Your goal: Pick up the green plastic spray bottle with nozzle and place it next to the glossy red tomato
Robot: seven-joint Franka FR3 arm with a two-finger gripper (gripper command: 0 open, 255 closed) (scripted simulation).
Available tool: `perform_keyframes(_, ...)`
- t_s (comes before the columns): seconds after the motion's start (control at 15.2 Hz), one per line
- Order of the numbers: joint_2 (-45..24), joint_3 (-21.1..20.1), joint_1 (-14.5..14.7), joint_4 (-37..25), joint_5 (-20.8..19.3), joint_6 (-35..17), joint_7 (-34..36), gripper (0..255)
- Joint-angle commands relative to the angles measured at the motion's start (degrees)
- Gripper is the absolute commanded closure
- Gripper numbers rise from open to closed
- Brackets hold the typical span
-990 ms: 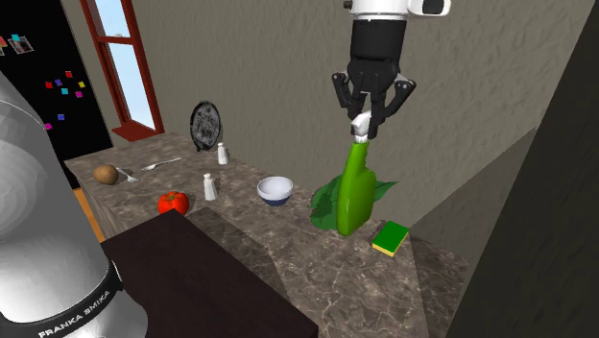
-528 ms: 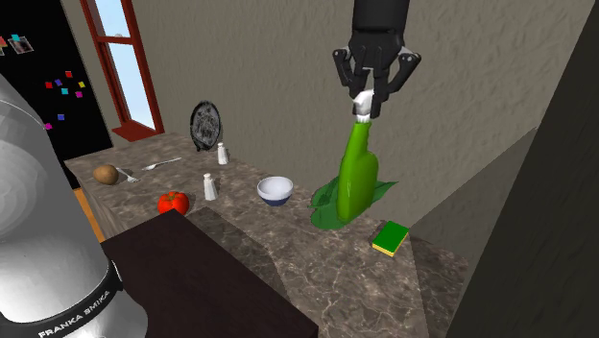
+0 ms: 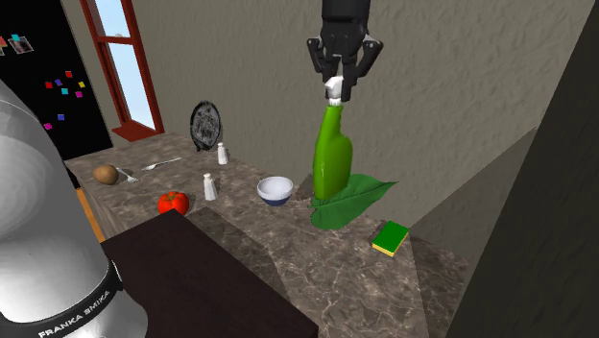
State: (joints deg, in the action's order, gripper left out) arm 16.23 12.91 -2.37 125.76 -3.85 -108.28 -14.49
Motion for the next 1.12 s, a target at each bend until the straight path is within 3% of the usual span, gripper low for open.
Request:
perform_keyframes(0.0, 1.1, -1.9, 1.1, 1.1, 0.4, 0.1, 2.9, 255)
perform_keyframes(0.53, 0.5, -9.4, 5.9, 0.8, 3.1, 0.0, 13.9, 255)
perform_keyframes(1.06, -3.9, -16.4, 10.5, -3.6, 5.3, -0.1, 24.6, 255)
